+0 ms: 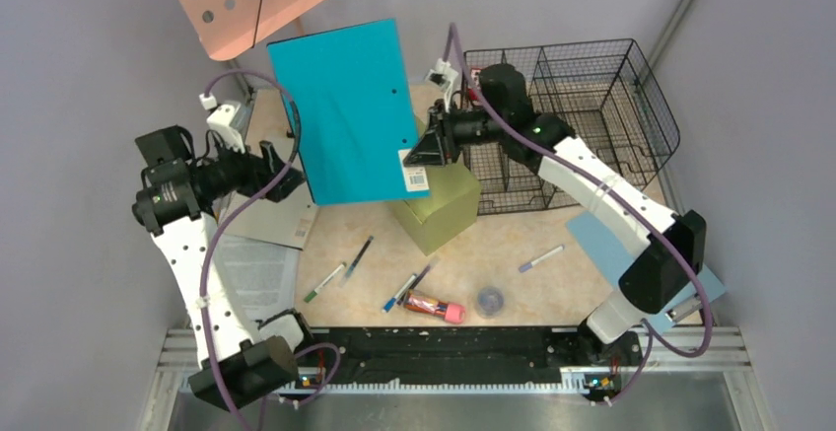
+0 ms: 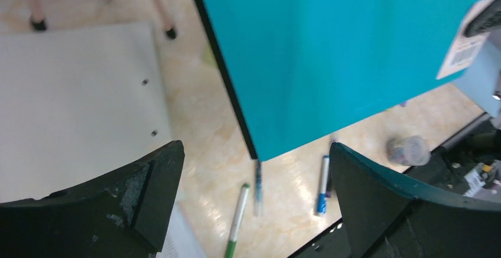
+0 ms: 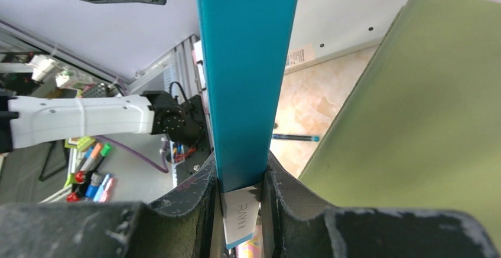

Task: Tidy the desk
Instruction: Pick up the folder from the corner of the board, then place the folder in the storage box.

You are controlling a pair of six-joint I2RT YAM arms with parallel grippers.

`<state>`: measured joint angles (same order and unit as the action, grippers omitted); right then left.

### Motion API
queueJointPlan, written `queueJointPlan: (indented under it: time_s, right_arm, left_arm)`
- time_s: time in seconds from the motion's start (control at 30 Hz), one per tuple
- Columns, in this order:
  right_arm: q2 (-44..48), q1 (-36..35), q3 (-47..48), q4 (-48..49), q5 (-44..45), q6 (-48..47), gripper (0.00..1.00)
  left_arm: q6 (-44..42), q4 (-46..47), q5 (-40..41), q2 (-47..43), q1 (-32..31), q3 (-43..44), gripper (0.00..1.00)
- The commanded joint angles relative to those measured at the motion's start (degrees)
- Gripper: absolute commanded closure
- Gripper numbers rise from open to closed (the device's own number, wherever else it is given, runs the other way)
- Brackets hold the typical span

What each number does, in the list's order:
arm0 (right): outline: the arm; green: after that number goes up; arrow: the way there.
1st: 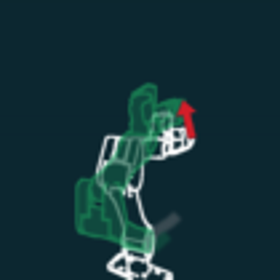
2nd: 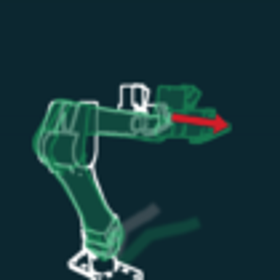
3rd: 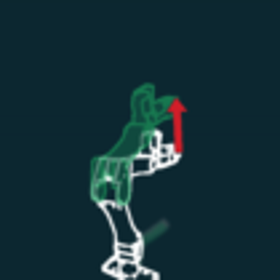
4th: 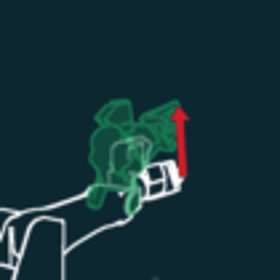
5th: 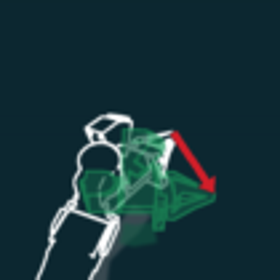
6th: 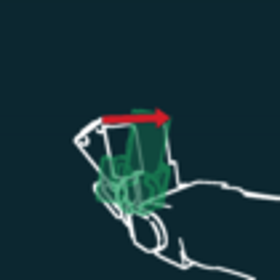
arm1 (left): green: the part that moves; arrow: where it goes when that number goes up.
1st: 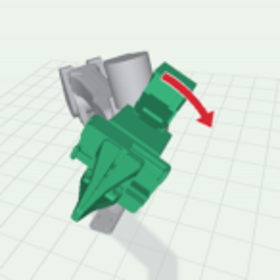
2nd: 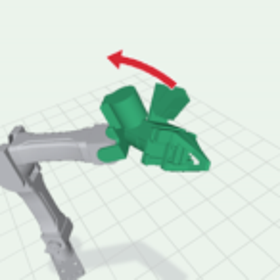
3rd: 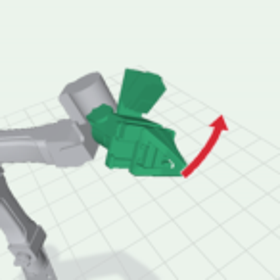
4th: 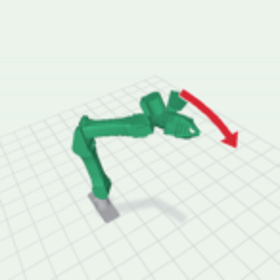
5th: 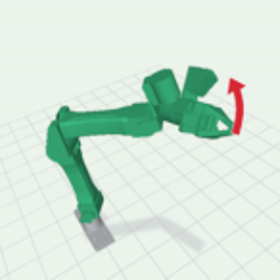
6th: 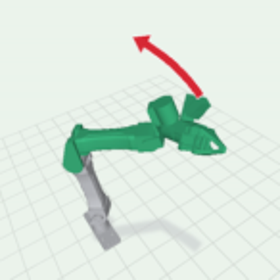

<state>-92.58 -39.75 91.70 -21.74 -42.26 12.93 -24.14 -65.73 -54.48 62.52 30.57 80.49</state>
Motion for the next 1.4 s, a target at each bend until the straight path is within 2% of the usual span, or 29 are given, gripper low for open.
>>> queueJointPlan:
  time_s: [0.0, 0.2, 0.37, 0.7, 0.73, 0.83, 0.9, 0.97, 1.0, 1.03, 1.07, 1.1, 1.13, 1.17, 1.2, 1.3, 1.37]
  right_arm:
    - [6.9, 4.2, -0.9, 10.3, -10.4, 4.2, 1.0]
    - [10.0, 9.4, -3.6, 15.7, -16.3, 10.1, 1.0]
    - [11.4, 12.1, -6.3, 21.2, -20.2, 15.3, 1.0]
    - [13.8, 12.8, -10.8, 24.4, -21.1, 16.6, 1.0]
    - [14.1, 13.0, -11.5, 25.0, -21.1, 17.0, 1.0]
    - [14.9, 14.0, -13.1, 27.0, -20.8, 18.3, 1.0]
    - [15.6, 14.6, -13.9, 27.7, -20.6, 18.6, 1.0]
    - [16.2, 15.0, -14.8, 28.2, -20.4, 18.7, 1.0]
    - [16.6, 15.2, -15.1, 28.4, -20.5, 18.8, 1.0]
    - [17.0, 15.4, -15.3, 28.5, -20.4, 18.7, 1.0]
    - [17.4, 15.7, -15.6, 28.5, -20.4, 18.7, 0.96]
    - [17.8, 16.2, -15.7, 28.5, -20.2, 18.7, 0.82]
    - [18.3, 16.9, -16.0, 28.6, -19.8, 18.8, 0.63]
    - [18.8, 17.8, -16.0, 28.9, -19.2, 19.2, 0.51]
    - [19.0, 18.9, -16.0, 29.4, -18.9, 20.0, 0.43]
    - [19.5, 21.1, -16.0, 32.6, -19.4, 23.2, 0.35]
    - [19.5, 21.5, -15.7, 33.9, -19.9, 24.3, 0.32]
  left_arm:
    - [17.6, 15.4, -3.8, -1.9, -6.8, 2.4, 0.02]
    - [31.2, 25.1, -5.7, 3.2, -9.8, 7.1, 0.01]
    - [44.4, 40.4, -9.9, 6.9, -12.3, 6.4, 0.01]
    - [56.4, 58.2, -12.3, 11.2, -22.8, 4.9, 0.02]
    - [56.7, 58.4, -12.4, 11.7, -23.7, 5.1, 0.06]
    - [57.1, 58.9, -13.3, 12.1, -26.5, 3.9, 0.31]
    - [58.5, 62.1, -13.7, 11.3, -28.2, 1.5, 0.52]
    - [61.1, 66.0, -14.2, 10.4, -29.2, -0.8, 0.91]
    - [61.9, 67.2, -14.2, 10.2, -29.4, -1.3, 1.0]
    - [62.8, 68.1, -14.6, 10.0, -29.5, -1.8, 1.0]
    - [64.1, 69.6, -15.6, 9.8, -29.6, -2.3, 1.0]
    - [65.8, 71.4, -16.6, 9.6, -29.7, -3.0, 1.0]
    - [68.3, 74.5, -17.7, 9.2, -29.8, -4.0, 1.0]
    - [71.1, 78.0, -18.8, 8.9, -30.0, -5.2, 1.0]
    - [73.7, 81.8, -19.5, 8.6, -30.2, -6.6, 1.0]
    - [79.0, 88.9, -20.9, 7.6, -32.4, -10.0, 1.0]
    - [79.3, 89.4, -21.4, 7.2, -33.9, -10.9, 1.0]
